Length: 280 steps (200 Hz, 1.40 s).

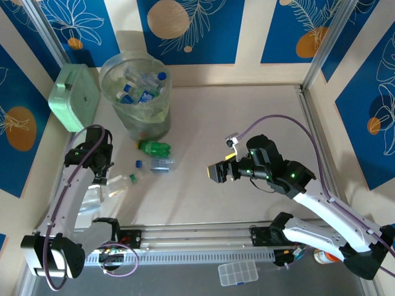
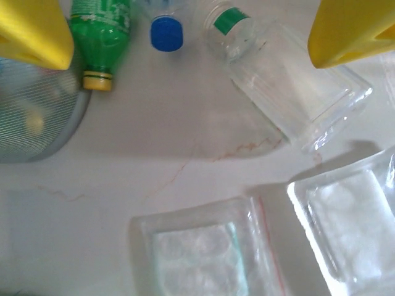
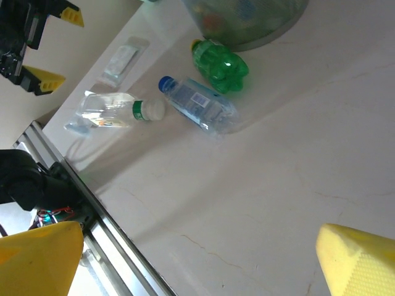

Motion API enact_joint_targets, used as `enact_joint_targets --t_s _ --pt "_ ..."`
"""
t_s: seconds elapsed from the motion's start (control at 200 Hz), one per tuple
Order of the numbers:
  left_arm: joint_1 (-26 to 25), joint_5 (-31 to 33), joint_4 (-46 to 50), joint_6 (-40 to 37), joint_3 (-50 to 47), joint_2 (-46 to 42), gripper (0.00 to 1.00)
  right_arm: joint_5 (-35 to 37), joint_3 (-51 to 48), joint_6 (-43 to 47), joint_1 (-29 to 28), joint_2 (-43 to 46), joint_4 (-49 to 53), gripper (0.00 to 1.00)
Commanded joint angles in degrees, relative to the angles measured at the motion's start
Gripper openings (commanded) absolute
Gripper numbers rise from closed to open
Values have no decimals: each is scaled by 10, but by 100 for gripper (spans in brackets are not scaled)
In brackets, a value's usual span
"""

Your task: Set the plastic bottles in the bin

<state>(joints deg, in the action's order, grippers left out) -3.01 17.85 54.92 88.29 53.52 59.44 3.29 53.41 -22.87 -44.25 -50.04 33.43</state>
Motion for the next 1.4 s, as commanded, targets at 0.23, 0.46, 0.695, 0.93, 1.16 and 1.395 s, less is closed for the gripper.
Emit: enact_joint_targets --t_s 0.23,0.46,0.695,0.93,1.16,1.395 --pt "5 -58 -37 90 -81 16 99 19 -18 -17 -1 7 -23 97" --pt "5 -66 -65 97 -108 39 99 26 -22 -15 0 4 -20 97" --pt "5 -67 -90 94 -127 77 99 29 -24 -13 2 3 -20 97" --pt "5 -71 -143 85 -153 121 98 27 -19 -9 7 -7 -20 97" --pt "5 -76 -186 64 -162 141 80 26 -20 -7 11 -11 -22 97" --pt "4 -75 -196 41 -169 128 63 23 -23 -12 14 -10 -25 97"
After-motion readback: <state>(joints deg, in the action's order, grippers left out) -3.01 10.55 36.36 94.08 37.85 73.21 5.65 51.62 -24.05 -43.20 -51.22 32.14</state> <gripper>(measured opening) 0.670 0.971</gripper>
